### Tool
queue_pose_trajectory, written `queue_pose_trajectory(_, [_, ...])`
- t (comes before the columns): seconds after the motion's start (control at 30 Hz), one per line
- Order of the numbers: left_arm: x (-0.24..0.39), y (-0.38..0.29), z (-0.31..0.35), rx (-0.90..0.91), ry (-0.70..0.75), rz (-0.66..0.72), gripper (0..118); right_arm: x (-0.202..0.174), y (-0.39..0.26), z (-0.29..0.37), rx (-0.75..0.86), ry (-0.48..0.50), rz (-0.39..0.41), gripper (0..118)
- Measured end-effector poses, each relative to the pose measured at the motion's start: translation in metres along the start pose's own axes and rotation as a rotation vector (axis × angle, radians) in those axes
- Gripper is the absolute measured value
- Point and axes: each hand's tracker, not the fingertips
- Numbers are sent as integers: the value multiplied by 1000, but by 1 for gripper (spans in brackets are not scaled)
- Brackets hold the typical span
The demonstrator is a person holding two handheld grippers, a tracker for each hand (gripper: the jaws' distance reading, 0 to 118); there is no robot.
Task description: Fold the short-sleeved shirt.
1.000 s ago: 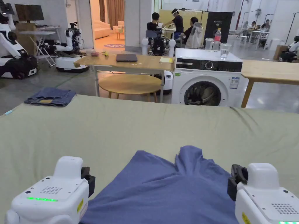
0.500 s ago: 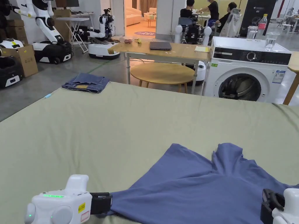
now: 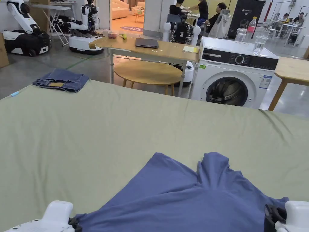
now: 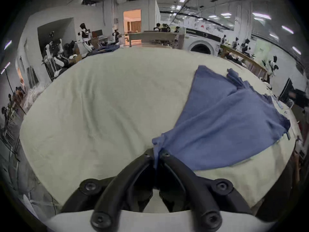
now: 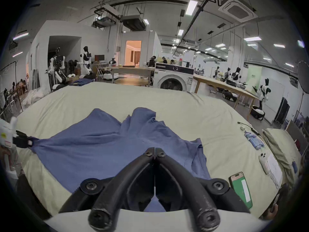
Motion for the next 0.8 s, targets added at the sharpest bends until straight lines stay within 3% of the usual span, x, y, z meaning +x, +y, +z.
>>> queue_pose_trajectory(0.17, [2,11,29,76,-41,53,0,34,26,-84,-91,-5,32,0])
queue_pose_trajectory(0.2, [4,13,32,80,-43,51,0,40,33,-105,-109,1,52,6])
queue_pose_trajectory(0.23, [8,16,37,83,-44,50,0,44,39,-125,-131,4,72,28])
queue_pose_trajectory(0.27, [10,17,39,88,-43,52,0,47,45,-146,-143,14,79,81])
queue_pose_trajectory(0.3, [12,19,39,89,-42,51,0,49,50,-168,-171,31,86,113])
queue_pose_trajectory(0.33, [14,21,39,89,-40,49,0,51,53,-189,-219,25,115,118])
queue_pose_trajectory(0.4, [15,24,35,84,-34,48,0,54,49,-226,-246,69,130,118])
queue_pose_trajectory(0.5, [20,29,32,70,-19,36,0,51,41,-263,-301,46,140,118])
queue_pose_trajectory(0.67, [19,34,21,55,0,25,0,48,20,-296,-408,120,108,114])
queue_pose_trajectory(0.7, [19,35,20,53,2,26,0,49,27,-288,-395,185,51,103])
queue_pose_trajectory(0.73, [19,35,19,53,3,27,0,51,28,-281,-363,192,27,92])
queue_pose_trajectory(0.77, [20,36,18,54,5,29,0,52,30,-271,-309,186,58,53])
queue_pose_trajectory(0.8, [21,38,16,53,5,29,0,50,35,-262,-301,219,75,1])
